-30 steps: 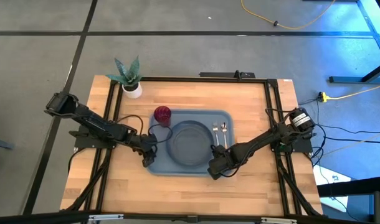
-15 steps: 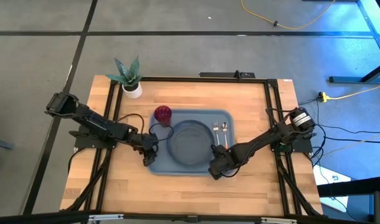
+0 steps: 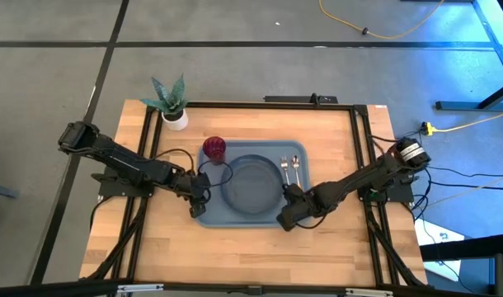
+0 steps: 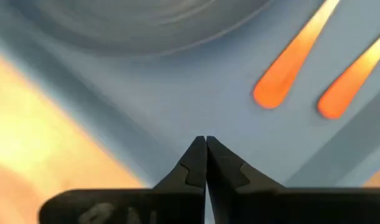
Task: Pick and place plate/cup/fork/spoon on tray
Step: Return to Home Position
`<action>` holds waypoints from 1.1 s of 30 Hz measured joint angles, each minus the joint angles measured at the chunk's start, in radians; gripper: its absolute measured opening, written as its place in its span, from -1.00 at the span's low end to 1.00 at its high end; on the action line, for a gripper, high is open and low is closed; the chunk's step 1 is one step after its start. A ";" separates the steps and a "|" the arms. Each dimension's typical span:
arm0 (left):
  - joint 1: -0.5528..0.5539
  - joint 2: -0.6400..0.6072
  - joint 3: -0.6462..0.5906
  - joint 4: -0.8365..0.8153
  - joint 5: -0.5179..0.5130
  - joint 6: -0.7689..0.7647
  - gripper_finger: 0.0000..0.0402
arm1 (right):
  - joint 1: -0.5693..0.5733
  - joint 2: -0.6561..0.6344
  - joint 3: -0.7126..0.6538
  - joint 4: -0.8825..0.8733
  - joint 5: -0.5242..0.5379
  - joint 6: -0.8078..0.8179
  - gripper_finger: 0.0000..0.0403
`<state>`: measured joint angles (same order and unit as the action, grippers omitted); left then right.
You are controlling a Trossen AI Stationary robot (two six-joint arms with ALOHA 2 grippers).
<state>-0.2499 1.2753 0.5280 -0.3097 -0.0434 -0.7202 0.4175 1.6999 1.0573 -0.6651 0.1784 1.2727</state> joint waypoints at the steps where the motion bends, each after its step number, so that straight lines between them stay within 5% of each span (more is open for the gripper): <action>1: -0.002 -0.007 0.008 -0.013 -0.002 0.006 -1.00 | 0.002 -0.013 0.000 0.000 -0.003 -0.005 -0.98; 16: 0.018 -0.054 0.047 -0.080 -0.049 0.026 -1.00 | 0.006 -0.268 0.002 0.014 0.150 -0.154 -0.98; 33: 0.115 -0.499 0.337 -0.175 -0.191 0.316 -1.00 | -0.001 -0.674 0.004 -0.004 0.288 -0.559 -0.98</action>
<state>-0.1345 0.7763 0.8646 -0.4845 -0.2348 -0.4040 0.4169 1.0263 1.0615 -0.6694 0.4660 0.7137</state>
